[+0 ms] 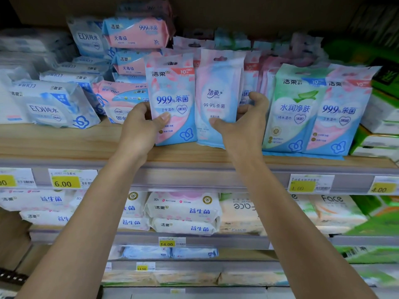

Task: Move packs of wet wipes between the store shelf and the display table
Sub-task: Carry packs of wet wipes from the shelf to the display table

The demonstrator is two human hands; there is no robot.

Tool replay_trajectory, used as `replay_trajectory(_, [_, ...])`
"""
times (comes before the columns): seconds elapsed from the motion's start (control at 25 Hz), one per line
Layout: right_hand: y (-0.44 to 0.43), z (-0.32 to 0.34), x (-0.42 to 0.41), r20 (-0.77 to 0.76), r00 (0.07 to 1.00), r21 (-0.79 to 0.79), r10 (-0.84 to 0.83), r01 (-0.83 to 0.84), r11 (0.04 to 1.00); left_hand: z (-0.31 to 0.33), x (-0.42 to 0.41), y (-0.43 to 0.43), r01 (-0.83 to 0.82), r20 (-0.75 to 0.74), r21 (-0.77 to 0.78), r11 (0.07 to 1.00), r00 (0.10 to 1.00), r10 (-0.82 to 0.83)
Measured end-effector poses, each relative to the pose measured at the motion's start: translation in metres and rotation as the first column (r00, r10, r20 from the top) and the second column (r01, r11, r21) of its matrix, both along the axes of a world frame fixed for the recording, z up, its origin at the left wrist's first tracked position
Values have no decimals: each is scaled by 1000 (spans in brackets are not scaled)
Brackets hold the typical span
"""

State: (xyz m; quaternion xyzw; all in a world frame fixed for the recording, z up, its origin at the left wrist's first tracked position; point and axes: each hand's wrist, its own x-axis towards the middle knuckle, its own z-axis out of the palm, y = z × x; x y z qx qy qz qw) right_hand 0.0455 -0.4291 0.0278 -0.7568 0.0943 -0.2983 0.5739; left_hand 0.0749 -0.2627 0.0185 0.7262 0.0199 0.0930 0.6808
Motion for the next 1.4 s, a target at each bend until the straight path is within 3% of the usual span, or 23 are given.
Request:
replay_trajectory(0.12, [-8, 0, -1, -62, 995, -67, 77, -81, 994, 1, -1, 4, 10, -2, 8, 1000, 1000, -10])
replay_trajectory(0.2, [-14, 1, -6, -78, 989, -13, 122, -124, 992, 3, -5, 6, 22, 2, 0, 1000, 1000, -22])
replay_trajectory(0.44, [-14, 19, -35, 132, 918, 218, 374, -395, 893, 21, -42, 29, 56, 61, -108, 993, 997, -50])
replay_trajectory(0.64, [8, 11, -62, 198, 753, 299, 628, -656, 693, 8, -111, 64, -12, 50, -186, 983, 999, 21])
replay_trajectory(0.76, [27, -13, -76, 128, 633, 339, 764, -752, 566, -18, -165, 79, -151, -33, -224, 963, 989, 147])
replay_trajectory(0.84, [40, -35, -86, 51, 504, 371, 862, -811, 452, -39, -207, 80, -302, -98, -258, 918, 953, 286])
replay_trajectory(0.96, [63, -69, -105, -63, 301, 427, 952, -854, 298, -70, -271, 77, -545, -207, -271, 793, 838, 505])
replay_trajectory(1.08, [98, -103, -136, -177, 78, 445, 981, -882, 151, -101, -346, 76, -747, -317, -254, 615, 665, 676])
replay_trajectory(1.24, [165, -129, -200, -262, -220, 450, 939, -889, -83, -128, -449, 69, -923, -414, -254, 289, 373, 830])
replay_trajectory(1.4, [245, -142, -284, -304, -488, 440, 818, -834, -334, -146, -545, 66, -969, -475, -241, -50, 73, 877])
